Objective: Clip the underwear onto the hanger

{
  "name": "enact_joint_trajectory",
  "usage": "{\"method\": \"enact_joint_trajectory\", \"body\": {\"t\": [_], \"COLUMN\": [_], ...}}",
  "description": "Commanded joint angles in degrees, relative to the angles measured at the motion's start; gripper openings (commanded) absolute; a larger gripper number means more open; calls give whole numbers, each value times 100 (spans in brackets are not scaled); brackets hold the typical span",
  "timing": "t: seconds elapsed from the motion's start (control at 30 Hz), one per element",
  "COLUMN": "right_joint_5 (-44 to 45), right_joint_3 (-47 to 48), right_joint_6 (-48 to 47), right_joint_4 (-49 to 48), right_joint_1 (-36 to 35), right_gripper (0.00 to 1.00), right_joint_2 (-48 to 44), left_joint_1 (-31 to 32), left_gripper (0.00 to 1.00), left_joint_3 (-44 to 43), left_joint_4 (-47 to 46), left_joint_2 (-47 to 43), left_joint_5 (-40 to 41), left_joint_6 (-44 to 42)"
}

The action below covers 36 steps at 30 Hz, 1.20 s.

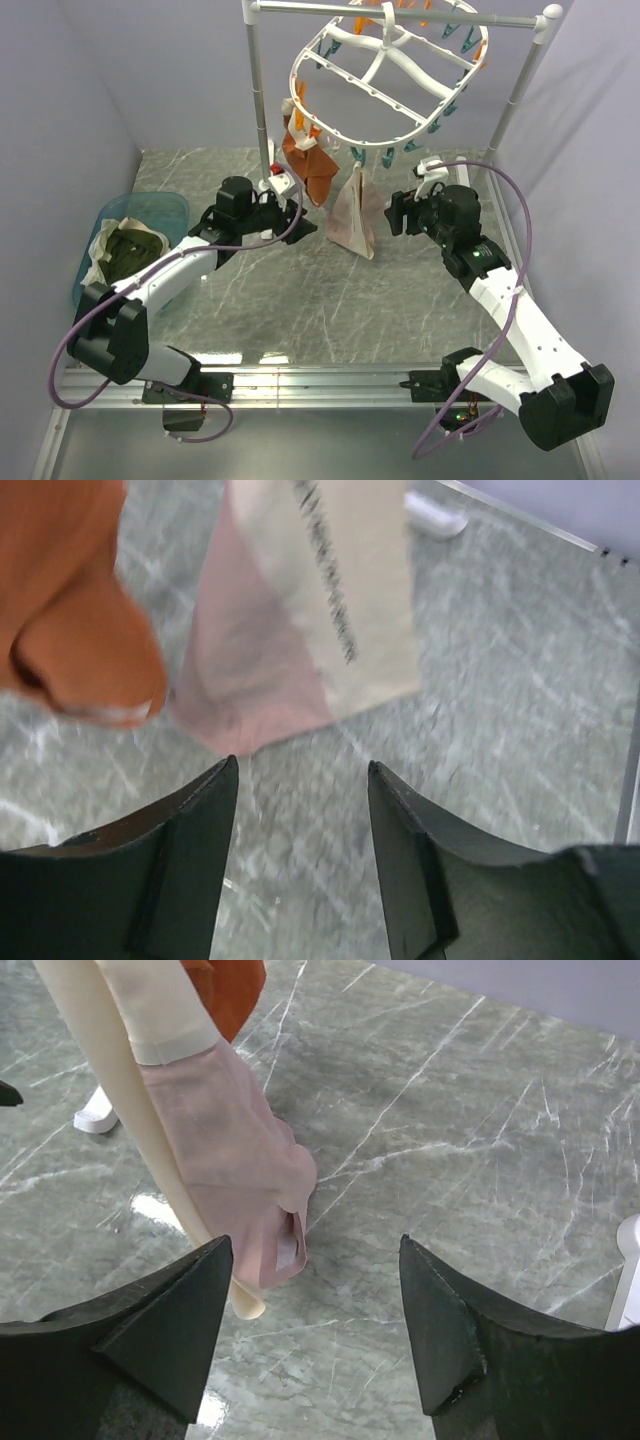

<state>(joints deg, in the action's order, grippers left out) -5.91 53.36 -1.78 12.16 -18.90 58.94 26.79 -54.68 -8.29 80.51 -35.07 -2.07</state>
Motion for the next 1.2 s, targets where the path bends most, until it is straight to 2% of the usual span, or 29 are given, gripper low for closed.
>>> {"method": "enact_joint_trajectory", "body": {"t": [0.0, 0.17, 0.33, 0.53, 0.8, 1.0, 1.17], "right_joint_5": [-235, -376, -568, -1078, -1571, -1711, -1816], "right_joint_3": [306, 297, 516, 991, 1238, 1440, 1598], "right_joint_6": [29, -120, 11, 169, -15, -68, -129], "right_joint_4": [-302, -724, -1207, -1567, -1665, -1665, -1664], "right_joint_1": [114, 307, 764, 1001, 1116, 1265, 1318], "right_gripper": [73, 66, 56, 62, 66, 55, 53], "right_joint_2": [-181, -260, -6, 399, 584, 715, 777], "left_joint_1": [230, 468, 670, 890, 1030, 1074, 1153], "left_gripper": [58, 56, 55, 56, 58, 58, 58], "left_joint_3": [-359, -771, -1229, -1589, -2020, -2222, -2319], "left_joint_4": [-480, -673, -918, -1297, -1420, -1482, -1517], "left_joint_2": [-246, -185, 70, 369, 712, 870, 1019], "left_joint_5": [-17, -114, -167, -62, -70, -114, -149], "left_joint_6": [171, 171, 592, 971, 997, 1006, 962]}}
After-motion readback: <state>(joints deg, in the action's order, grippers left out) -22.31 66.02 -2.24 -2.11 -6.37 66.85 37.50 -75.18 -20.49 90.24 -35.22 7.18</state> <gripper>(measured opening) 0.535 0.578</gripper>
